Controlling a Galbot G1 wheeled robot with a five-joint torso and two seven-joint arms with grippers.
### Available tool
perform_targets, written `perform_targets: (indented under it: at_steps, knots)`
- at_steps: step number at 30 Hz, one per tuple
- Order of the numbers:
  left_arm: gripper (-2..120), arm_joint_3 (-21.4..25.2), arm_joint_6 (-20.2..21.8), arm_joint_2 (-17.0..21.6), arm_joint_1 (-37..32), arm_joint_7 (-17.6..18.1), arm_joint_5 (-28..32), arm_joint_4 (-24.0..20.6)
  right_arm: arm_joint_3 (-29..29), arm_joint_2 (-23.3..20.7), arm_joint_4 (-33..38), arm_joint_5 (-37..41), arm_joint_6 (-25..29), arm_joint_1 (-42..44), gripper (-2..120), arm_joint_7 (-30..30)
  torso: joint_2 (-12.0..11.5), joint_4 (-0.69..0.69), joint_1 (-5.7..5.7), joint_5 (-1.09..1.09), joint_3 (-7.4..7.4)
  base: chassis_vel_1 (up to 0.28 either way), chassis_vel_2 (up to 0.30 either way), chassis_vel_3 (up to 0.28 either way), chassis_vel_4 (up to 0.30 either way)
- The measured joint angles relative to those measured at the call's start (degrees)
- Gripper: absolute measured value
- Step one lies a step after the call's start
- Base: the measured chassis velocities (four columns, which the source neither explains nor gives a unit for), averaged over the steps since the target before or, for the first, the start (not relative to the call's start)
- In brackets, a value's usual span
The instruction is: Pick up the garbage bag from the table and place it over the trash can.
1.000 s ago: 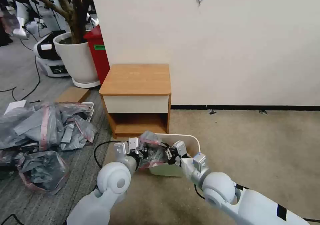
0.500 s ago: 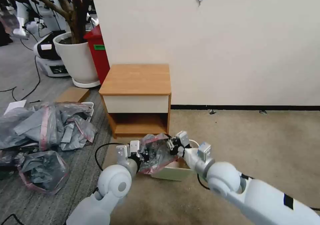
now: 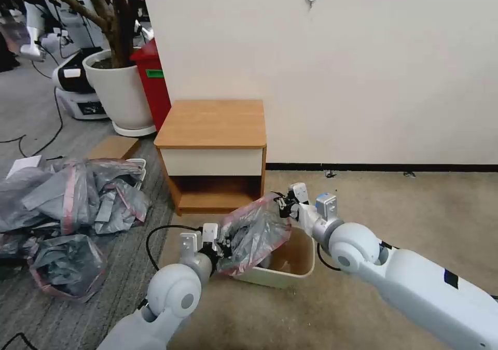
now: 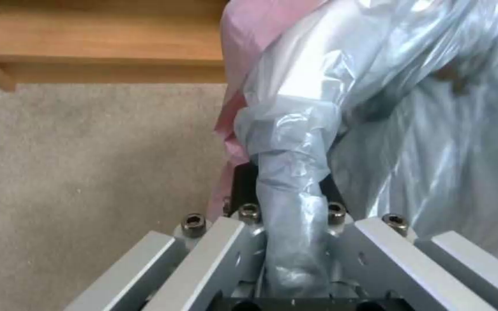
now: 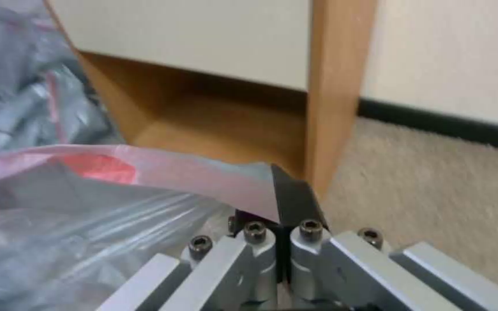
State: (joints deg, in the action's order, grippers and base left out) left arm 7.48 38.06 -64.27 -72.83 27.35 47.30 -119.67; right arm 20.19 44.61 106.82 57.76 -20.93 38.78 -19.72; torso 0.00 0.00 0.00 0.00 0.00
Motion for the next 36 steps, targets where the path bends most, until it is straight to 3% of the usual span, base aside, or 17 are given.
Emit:
perform_targets:
  at_steps: [8,33,36]
  knots:
    - [3,1.76,-1.31,0.45,-1.31,-3.08,-1.71,-1.12,0.75,0.13,-1.9,1.76,-4.72,-2.14,0,-2.06,0.0,0.01,0.01,0.0,0.0,0.0,0.0,0.0,0.0]
    - [3,9.07,-3.65,-2.97,-0.35,-5.49,-0.45,-0.97,-7.16,-3.17,0.73,1.28,-5.97,6.36,1,-2.2,0.0,0.0,0.0,0.0,0.0,0.0,0.0,0.0,0.0]
    - [3,9.21,-3.94,-3.47,-0.65,-5.46,-0.58,-1.16,-7.21,-3.04,1.03,1.36,-6.58,6.39,10,-3.2,0.0,0.0,0.0,0.0,-0.01,0.0,0.0,0.0,0.0]
